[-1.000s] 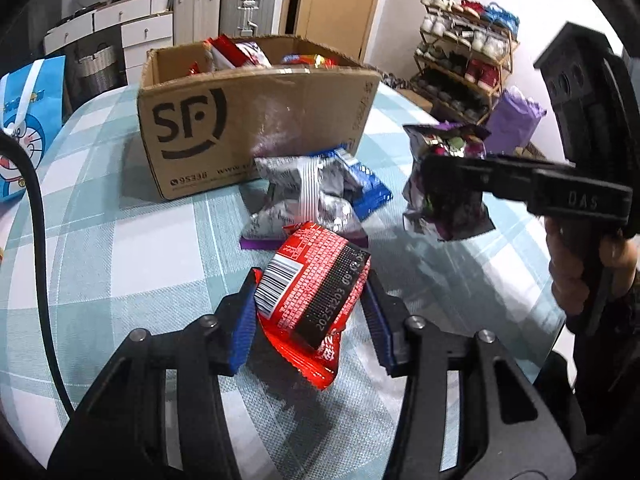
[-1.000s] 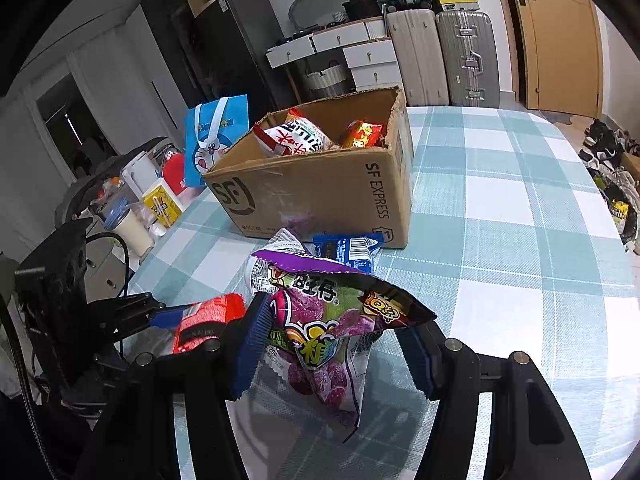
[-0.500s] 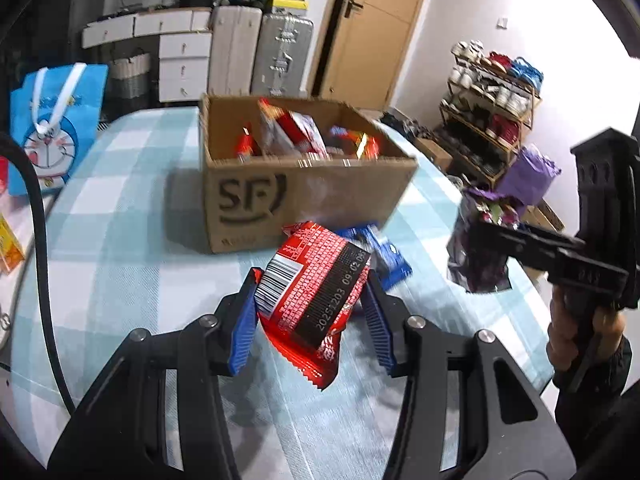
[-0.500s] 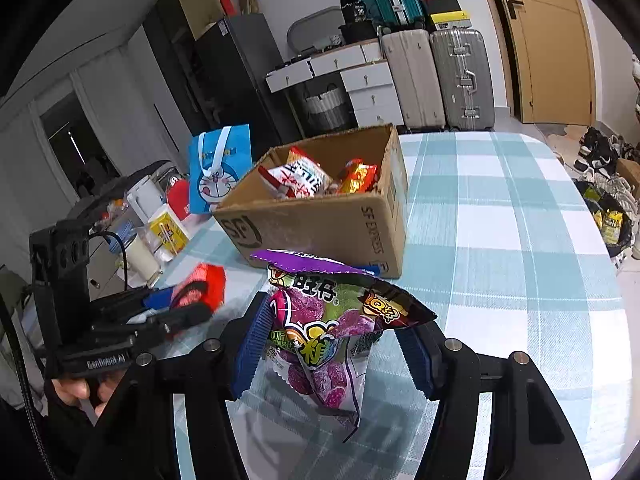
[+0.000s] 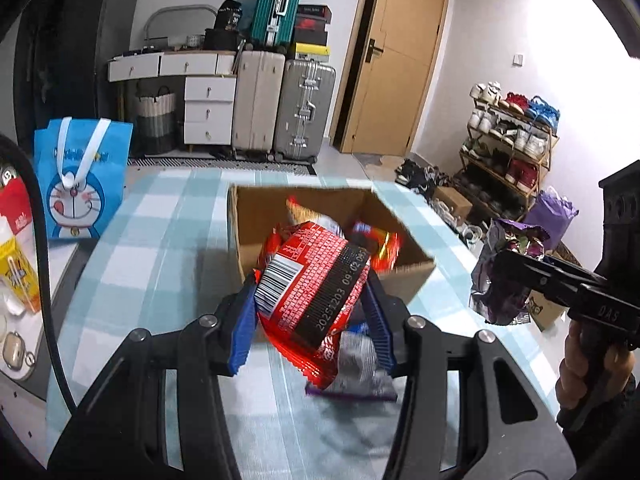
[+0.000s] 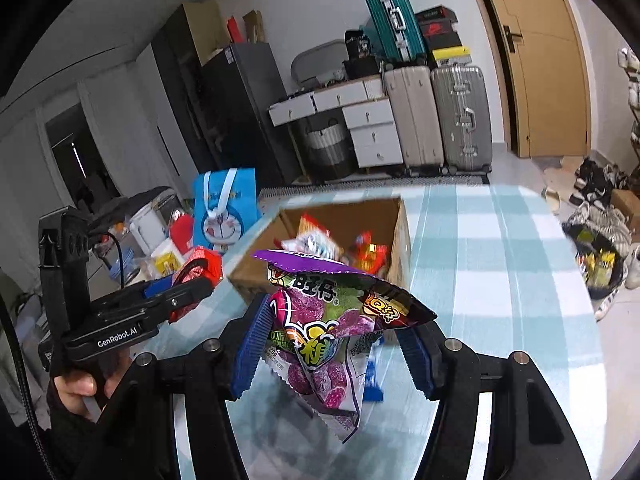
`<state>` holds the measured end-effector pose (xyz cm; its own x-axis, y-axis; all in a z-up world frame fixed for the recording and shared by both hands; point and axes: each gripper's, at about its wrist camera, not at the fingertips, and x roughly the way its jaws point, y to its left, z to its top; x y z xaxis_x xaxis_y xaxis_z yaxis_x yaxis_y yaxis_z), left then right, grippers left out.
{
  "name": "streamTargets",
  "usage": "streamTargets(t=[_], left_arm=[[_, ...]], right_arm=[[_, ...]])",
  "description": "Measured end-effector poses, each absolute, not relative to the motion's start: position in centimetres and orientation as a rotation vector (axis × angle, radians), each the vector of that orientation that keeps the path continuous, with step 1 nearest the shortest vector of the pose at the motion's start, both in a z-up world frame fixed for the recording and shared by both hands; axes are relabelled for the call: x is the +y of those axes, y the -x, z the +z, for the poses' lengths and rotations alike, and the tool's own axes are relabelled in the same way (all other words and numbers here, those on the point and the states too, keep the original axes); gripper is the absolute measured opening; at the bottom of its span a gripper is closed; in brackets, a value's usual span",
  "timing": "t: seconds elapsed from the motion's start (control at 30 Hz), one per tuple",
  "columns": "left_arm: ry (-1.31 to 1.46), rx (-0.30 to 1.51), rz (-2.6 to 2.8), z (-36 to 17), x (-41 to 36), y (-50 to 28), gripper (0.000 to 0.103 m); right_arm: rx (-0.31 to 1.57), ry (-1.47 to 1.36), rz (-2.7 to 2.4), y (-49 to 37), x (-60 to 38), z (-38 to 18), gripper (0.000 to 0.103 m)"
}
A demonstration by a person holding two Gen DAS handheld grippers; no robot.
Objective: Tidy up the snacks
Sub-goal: 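Carry both held packets over the box and open both tools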
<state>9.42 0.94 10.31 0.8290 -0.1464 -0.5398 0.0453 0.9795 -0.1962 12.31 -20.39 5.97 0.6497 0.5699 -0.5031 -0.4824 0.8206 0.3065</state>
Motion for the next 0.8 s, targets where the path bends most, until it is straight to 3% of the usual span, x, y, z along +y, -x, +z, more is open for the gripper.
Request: streamTargets(t=[0.4,0.8], left_arm=[[0.175,0.56,-0.047,12.0,1.2,-14.3,0.046],[0.151,0.605,-0.001,8.7,0.9,-19.4,0.046]], right_arm=[[0.558,-0.145,0.58,-16.3,-18.6,8.8,0.062],[0.554,-0.128,0.533,-21.4,-16.3,7.5,0.062]])
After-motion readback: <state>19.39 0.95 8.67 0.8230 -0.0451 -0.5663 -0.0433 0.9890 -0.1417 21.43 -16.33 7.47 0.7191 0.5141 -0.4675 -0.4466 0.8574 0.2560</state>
